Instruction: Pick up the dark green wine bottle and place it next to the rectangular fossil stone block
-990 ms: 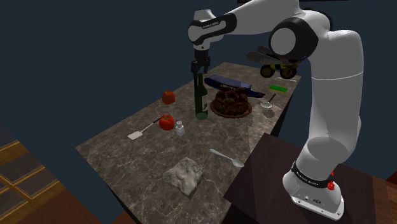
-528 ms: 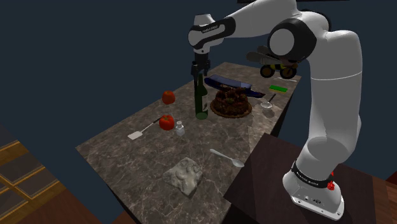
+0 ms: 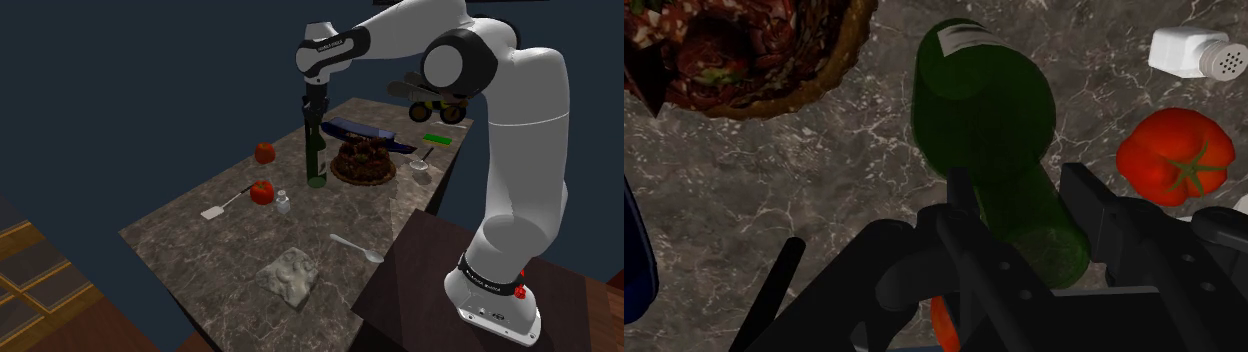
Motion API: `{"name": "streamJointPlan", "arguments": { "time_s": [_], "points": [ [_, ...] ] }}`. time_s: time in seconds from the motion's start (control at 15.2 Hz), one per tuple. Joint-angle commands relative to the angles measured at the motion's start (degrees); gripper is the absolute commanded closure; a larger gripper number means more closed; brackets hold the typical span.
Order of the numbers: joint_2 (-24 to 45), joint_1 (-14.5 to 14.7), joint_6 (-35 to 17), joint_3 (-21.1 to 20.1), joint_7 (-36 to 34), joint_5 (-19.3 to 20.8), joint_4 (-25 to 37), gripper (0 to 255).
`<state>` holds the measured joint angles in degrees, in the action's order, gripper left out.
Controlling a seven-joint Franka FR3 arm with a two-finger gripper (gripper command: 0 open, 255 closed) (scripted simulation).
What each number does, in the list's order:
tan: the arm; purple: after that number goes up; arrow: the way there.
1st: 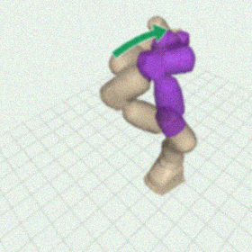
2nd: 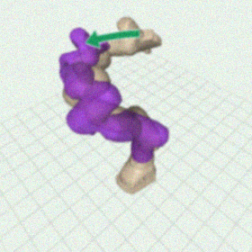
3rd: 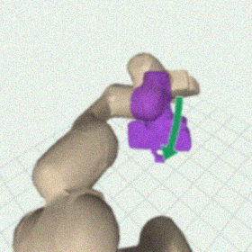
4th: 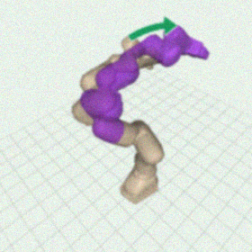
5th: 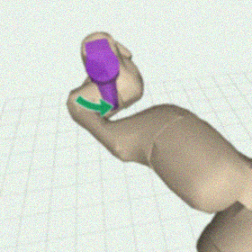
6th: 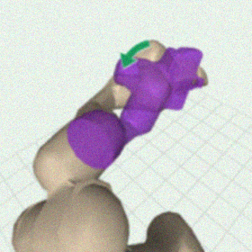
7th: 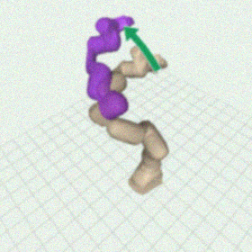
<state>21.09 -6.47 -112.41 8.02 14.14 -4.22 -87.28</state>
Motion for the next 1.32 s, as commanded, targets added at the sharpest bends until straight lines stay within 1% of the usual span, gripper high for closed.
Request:
{"name": "streamJointPlan", "arguments": {
  "time_s": [0.0,0.26,1.25],
  "points": [
    [0.0,0.0,0.0,0.0,0.0,0.0,0.0,255],
    [0.0,0.0,0.0,0.0,0.0,0.0,0.0,255],
    [-0.1,-0.3,11.5,0.2,-0.4,0.2,11.4,255]
  ]
}}
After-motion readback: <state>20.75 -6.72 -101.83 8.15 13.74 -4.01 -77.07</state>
